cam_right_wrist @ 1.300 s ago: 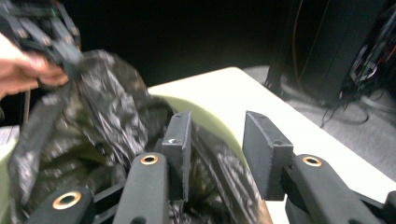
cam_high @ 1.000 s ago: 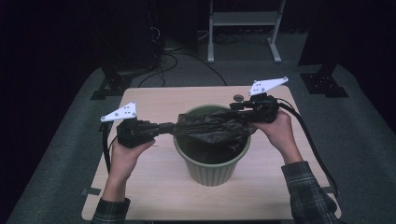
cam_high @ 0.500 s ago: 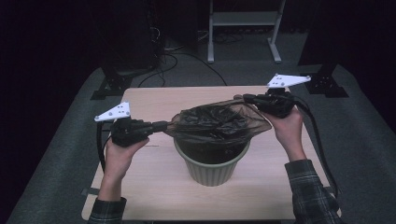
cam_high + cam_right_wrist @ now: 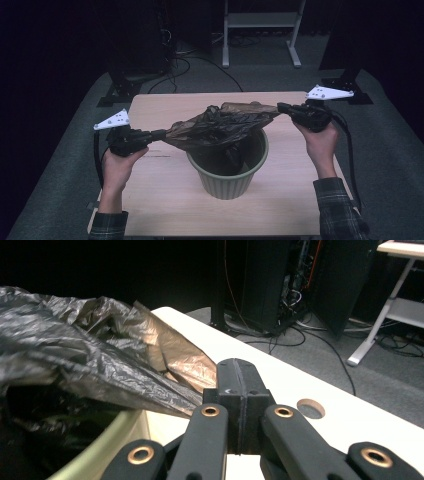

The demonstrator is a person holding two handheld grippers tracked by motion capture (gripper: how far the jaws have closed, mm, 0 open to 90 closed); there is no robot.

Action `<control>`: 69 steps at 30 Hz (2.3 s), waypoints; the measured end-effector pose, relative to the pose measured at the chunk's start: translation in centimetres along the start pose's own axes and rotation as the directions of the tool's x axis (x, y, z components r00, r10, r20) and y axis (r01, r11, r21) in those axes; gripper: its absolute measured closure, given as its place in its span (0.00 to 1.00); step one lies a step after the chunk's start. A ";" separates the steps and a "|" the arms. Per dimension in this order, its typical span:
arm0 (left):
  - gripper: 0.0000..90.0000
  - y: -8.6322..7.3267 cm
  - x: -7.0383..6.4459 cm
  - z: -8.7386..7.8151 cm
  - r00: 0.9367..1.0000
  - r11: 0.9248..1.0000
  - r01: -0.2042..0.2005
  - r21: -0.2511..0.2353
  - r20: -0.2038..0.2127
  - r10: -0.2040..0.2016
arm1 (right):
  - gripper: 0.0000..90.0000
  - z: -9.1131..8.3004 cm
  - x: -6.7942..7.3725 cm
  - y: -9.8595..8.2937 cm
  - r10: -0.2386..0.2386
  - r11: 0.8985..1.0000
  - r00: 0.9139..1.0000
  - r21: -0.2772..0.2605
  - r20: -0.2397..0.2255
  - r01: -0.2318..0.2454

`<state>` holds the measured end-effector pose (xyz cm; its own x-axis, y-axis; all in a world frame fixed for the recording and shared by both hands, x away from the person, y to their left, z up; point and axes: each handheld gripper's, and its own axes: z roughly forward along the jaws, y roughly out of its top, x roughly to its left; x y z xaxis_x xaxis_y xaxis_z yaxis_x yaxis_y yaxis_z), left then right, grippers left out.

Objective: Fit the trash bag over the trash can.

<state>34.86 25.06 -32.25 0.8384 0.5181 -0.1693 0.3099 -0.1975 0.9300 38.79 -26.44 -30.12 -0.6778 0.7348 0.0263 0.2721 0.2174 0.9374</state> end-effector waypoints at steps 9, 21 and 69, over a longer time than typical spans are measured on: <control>0.99 0.1 -0.4 0.2 1.000 1.000 -0.010 0.006 0.009 0.010 | 1.00 -2.6 -0.9 -2.9 0.034 0.999 0.999 -0.005 0.037 -0.034; 0.99 0.2 -0.5 -0.3 1.000 1.000 -0.014 -0.005 -0.004 0.014 | 1.00 -8.3 -1.0 -6.6 0.060 0.997 0.995 -0.045 0.083 -0.056; 0.40 1.9 -4.4 0.8 0.986 0.994 -0.086 -0.063 0.137 0.094 | 1.00 -4.2 5.7 -2.5 -0.082 0.996 0.928 -0.059 -0.364 0.065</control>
<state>32.15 21.74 -29.96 0.9172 0.3786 -0.1239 0.2075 -0.1887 0.9599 31.35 -25.47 -30.90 -0.8999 0.4298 0.0738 0.1868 0.2268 0.9559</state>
